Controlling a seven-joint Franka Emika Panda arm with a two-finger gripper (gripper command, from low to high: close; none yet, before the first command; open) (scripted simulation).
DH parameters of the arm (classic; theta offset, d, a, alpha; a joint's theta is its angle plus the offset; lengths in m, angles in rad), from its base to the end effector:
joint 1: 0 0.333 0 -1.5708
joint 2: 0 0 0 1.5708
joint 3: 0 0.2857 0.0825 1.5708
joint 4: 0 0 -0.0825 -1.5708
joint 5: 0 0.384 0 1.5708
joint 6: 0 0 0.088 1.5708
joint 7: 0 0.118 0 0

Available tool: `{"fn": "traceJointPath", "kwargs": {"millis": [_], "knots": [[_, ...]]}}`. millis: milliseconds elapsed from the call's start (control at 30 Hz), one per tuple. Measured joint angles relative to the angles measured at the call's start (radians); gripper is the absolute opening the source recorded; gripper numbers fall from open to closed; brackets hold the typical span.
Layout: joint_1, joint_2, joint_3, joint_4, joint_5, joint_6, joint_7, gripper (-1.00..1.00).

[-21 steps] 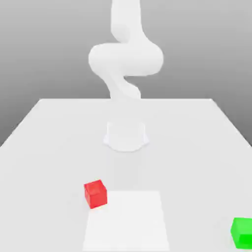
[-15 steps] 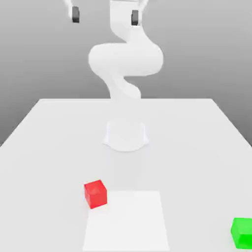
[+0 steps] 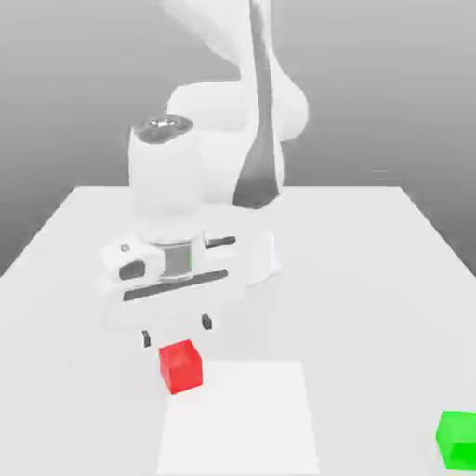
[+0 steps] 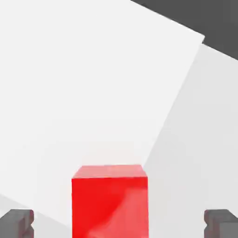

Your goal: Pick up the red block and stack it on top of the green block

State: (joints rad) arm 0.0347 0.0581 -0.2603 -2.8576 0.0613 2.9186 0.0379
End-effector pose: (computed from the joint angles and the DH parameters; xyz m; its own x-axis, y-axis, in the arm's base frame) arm 0.3436 -0.0854 0.1407 0.9483 -0.3172 0.0054 -0.3172 -0.9484 0.0009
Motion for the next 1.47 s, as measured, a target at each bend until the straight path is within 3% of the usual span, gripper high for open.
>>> {"fn": "traceJointPath", "kwargs": {"millis": [100, 133, 367, 500, 633, 867, 1200, 1333, 1367, 1467], "knots": [[-0.086, 0.111, 0.111, 0.015, 0.111, 0.091, -0.083, 0.0], [-0.114, 0.138, 0.145, 0.019, 0.132, 0.114, -0.098, -1.0], [-0.122, 0.141, 0.152, 0.019, 0.13, 0.115, -0.096, -1.0], [-0.09, 0.019, 0.084, 0.0, -0.007, 0.015, 0.002, -1.0], [-0.095, -0.097, 0.091, -0.002, -0.097, -0.098, 0.082, -1.0], [0.112, 0.009, 0.199, 0.228, -0.159, -0.227, 0.34, -1.0], [0.364, 0.202, 0.38, 0.581, -0.128, -0.387, 0.642, -1.0], [0.404, 0.333, 0.375, 0.618, -0.149, -0.292, 0.686, -1.0], [0.407, 0.352, 0.372, 0.62, -0.153, -0.276, 0.689, 1.0], [0.407, 0.352, 0.372, 0.62, -0.153, -0.276, 0.689, 1.0]]}}
